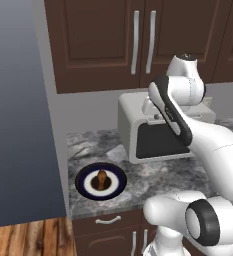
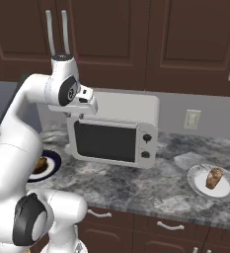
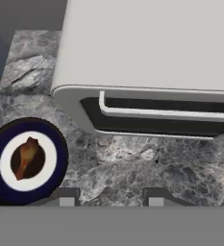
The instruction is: Open the toaster oven door. Place the bread on the top rack in the toaster oven and place the chicken drumstick on the bottom rack.
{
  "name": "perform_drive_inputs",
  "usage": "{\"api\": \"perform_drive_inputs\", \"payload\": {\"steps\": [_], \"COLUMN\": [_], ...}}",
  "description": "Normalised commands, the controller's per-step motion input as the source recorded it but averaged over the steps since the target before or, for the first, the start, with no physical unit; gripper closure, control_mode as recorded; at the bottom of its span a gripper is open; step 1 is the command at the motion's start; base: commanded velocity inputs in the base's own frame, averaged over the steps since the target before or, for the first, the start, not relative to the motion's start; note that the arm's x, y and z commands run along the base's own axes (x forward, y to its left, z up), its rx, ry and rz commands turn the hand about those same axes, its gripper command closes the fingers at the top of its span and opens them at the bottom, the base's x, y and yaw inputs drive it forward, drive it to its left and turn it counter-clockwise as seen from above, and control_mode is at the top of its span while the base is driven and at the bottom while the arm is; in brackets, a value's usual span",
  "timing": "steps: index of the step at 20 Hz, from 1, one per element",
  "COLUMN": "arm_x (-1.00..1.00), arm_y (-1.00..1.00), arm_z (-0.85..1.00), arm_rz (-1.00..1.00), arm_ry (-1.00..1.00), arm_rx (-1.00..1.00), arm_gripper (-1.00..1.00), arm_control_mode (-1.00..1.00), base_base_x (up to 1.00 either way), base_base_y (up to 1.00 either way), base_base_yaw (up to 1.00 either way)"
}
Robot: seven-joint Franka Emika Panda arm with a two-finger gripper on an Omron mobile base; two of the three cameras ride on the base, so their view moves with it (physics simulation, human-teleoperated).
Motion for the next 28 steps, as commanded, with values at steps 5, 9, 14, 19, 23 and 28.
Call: {"api": "perform_drive_inputs", "payload": {"steps": [5,9,14,19,23,28], "arm_x": [0.03,0.09,0.06,0.12,0.38,0.09], "arm_y": [-0.15,-0.19,-0.07,-0.26,-0.06,-0.01], "arm_z": [-0.25,-0.43,-0.27,-0.08,-0.31,-0.07], "arm_rz": [-0.01,0.01,0.26,0.39,0.22,0.07], "arm_ry": [0.05,0.04,0.03,-0.06,0.0,-0.02], "arm_rx": [-0.01,-0.05,-0.49,-0.36,-0.19,-0.03], "arm_gripper": [-1.0,-1.0,-1.0,-1.0,-1.0,-1.0], "arm_control_mode": [-1.0,-1.0,-1.0,-1.0,-1.0,-1.0], "base_base_x": [0.0,0.0,0.0,0.0,0.0,0.0], "base_base_y": [0.0,0.0,0.0,0.0,0.0,0.0], "base_base_yaw": [0.0,0.0,0.0,0.0,0.0,0.0]}}
